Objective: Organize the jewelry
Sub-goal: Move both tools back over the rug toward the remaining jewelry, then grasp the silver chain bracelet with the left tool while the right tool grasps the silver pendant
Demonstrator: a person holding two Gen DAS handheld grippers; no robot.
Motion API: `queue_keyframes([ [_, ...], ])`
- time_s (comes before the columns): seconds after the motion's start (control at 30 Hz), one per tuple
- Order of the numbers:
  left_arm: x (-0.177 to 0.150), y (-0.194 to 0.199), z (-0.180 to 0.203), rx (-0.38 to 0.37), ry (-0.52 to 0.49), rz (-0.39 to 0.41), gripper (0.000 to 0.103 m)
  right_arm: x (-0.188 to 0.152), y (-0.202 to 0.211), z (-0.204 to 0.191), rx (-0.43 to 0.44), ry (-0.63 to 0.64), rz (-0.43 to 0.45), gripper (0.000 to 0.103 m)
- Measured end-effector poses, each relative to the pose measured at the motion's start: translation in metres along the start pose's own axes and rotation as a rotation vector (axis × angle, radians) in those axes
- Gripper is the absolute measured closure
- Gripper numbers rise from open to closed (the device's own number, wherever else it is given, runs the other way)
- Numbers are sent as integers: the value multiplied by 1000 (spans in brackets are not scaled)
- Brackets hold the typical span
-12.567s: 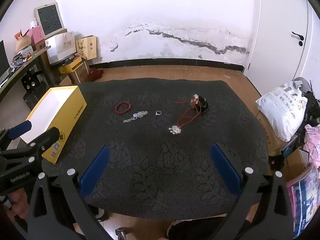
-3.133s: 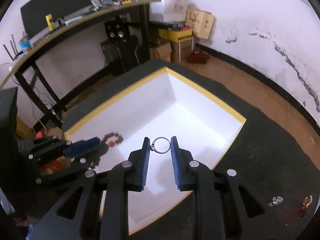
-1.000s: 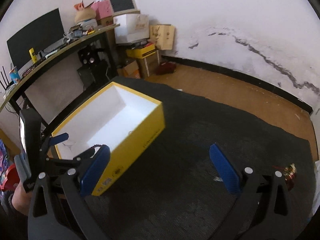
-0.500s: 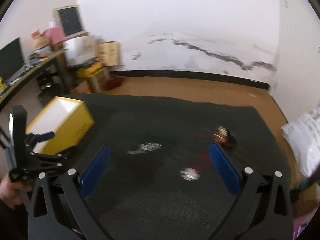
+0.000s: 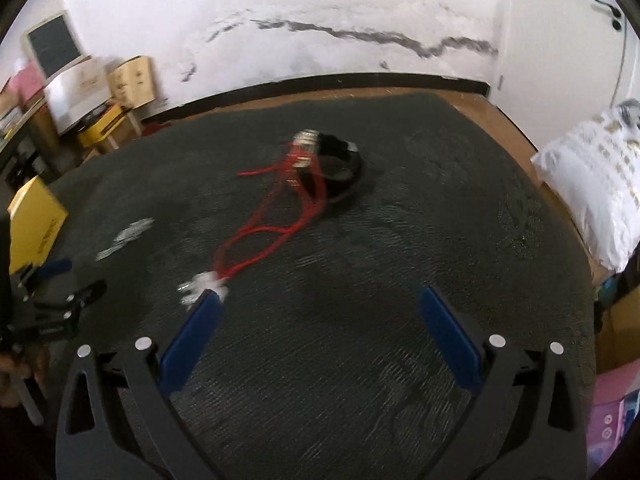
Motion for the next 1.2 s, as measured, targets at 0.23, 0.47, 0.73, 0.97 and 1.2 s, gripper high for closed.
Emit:
queue_keyframes([
  [0.23,19,-7,2,-11,24,65,5,22,-43,0,-60,80,-48,6],
  [0.47,40,-16,10,-8,29,66,5,55,-60,0,-37,129,-23,5],
  [0.73,54,-21,11,-2,28,65,5,95,-78,-12,-31,116,-11,5],
  [0.97,56,-21,11,-3,28,65,5,87,-71,-12,-34,96,-75,6],
  [1.2,56,-21,11,-1,28,66,5,20,-41,-18,8,88,-89,6],
])
Point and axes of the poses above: each gripper's, at about its wrist camera, not at the fingertips, and y roughly against the way its jaws point, z to its right, x to its top, the point moved 7 cm from there along -y, roughly the way its jaws point, and after that the axes turned 13 degrees about -z, right-handed, at the moved point
